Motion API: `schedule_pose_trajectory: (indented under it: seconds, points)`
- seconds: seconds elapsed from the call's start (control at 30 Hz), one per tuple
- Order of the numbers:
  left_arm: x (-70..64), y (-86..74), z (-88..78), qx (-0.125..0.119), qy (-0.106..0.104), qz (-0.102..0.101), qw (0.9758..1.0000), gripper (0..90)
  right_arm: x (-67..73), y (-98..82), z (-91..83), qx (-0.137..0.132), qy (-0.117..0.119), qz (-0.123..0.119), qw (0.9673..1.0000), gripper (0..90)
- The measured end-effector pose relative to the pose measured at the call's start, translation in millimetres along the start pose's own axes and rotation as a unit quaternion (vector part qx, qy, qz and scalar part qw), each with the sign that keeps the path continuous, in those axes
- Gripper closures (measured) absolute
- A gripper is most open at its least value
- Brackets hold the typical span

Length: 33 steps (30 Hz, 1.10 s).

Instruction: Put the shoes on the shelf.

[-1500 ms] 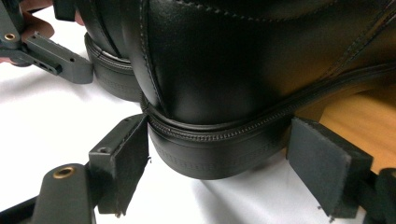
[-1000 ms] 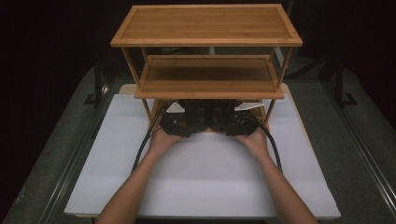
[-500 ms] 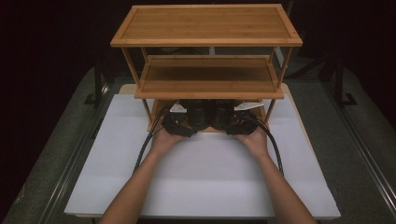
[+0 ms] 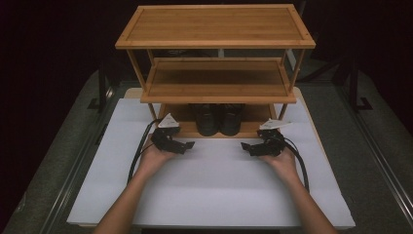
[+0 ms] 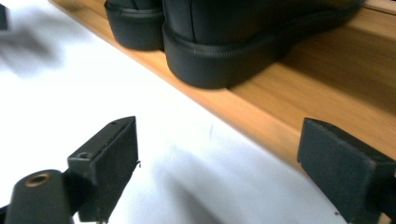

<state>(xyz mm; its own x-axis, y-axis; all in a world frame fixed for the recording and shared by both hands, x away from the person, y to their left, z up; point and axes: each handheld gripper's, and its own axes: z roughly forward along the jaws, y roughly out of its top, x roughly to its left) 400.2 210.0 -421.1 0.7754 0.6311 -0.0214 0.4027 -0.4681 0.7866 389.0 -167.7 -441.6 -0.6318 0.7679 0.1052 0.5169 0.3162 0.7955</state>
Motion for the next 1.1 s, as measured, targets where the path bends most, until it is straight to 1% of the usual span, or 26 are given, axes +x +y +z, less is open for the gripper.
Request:
schedule_pose_trajectory:
  seconds: [0.07, 0.13, 0.2, 0.23, 0.33, 0.37, 0.5, 0.57, 0.63, 0.7, 0.73, 0.83, 0.9, 0.97, 1.0, 1.07, 1.1]
  points:
    - [-2.1, -7.5, -11.7, 0.0, 0.002, 0.0, 1.0, 13.2, 0.3, -4.9, -10.0, -0.004, -0.003, -0.002, 1.0, 11.3]
    - [-4.3, -15.7, -22.7, -0.004, 0.005, -0.005, 1.0, 13.2, 0.9, -10.4, -20.0, -0.005, -0.009, 0.003, 0.9999, 10.0]
    - [-5.5, -22.9, -33.3, 0.001, 0.01, -0.004, 0.9999, 13.2, 0.9, -17.9, -30.4, -0.008, -0.01, 0.01, 0.9999, 9.6]
    - [-6.1, -26.5, -38.6, 0.003, 0.012, -0.006, 0.9999, 13.2, 1.3, -21.6, -35.2, -0.01, -0.013, 0.012, 0.9998, 9.5]
    - [-8.7, -39.6, -55.0, 0.008, 0.023, -0.002, 0.9997, 13.2, 2.2, -32.8, -49.6, -0.01, -0.024, 0.013, 0.9996, 9.1]
    - [-9.5, -44.6, -60.3, 0.01, 0.026, -0.004, 0.9996, 13.2, 2.4, -37.0, -54.2, -0.012, -0.027, 0.013, 0.9995, 9.0]
    - [-11.7, -65.0, -81.6, 0.02, 0.042, -0.002, 0.9989, 13.2, 0.9, -52.2, -68.8, -0.003, -0.046, 0.019, 0.9987, 7.9]
    - [-13.0, -75.0, -91.5, 0.025, 0.047, -0.003, 0.9986, 13.1, -0.3, -61.2, -76.2, -0.002, -0.051, 0.024, 0.9984, 7.9]
    - [-14.5, -84.7, -100.4, 0.029, 0.05, -0.004, 0.9983, 13.1, -1.5, -69.4, -83.3, 0.004, -0.057, 0.028, 0.998, 7.9]
    - [-16.7, -93.4, -107.7, 0.036, 0.056, -0.006, 0.9977, 12.8, -1.5, -77.2, -91.2, 0.007, -0.063, 0.032, 0.9975, 7.9]
    - [-17.4, -97.1, -111.6, 0.045, 0.058, -0.005, 0.9973, 11.7, -1.2, -80.9, -95.2, 0.008, -0.065, 0.033, 0.9973, 7.9]
    - [-19.4, -109.5, -121.8, 0.052, 0.063, -0.017, 0.9965, 9.8, 0.5, -91.8, -108.0, 0.012, -0.072, 0.035, 0.9967, 7.9]
    - [-20.8, -117.4, -127.9, 0.057, 0.067, -0.021, 0.9959, 8.8, 1.8, -98.8, -116.1, 0.02, -0.081, 0.036, 0.9959, 7.9]
    - [-22.4, -125.0, -132.7, 0.064, 0.076, -0.018, 0.9948, 7.6, 2.4, -105.7, -123.5, 0.024, -0.089, 0.041, 0.9948, 7.9]
    - [-23.0, -128.6, -134.5, 0.066, 0.08, -0.019, 0.9944, 7.0, 2.5, -109.2, -126.7, 0.026, -0.094, 0.043, 0.9943, 7.9]
    - [-23.7, -135.6, -136.9, 0.06, 0.079, -0.023, 0.9948, 6.7, 3.1, -115.0, -132.1, 0.035, -0.103, 0.043, 0.9931, 7.9]
    - [-23.7, -138.6, -136.5, 0.061, 0.076, -0.028, 0.9948, 3.0, 3.4, -117.5, -134.1, 0.041, -0.11, 0.043, 0.9922, 7.9]
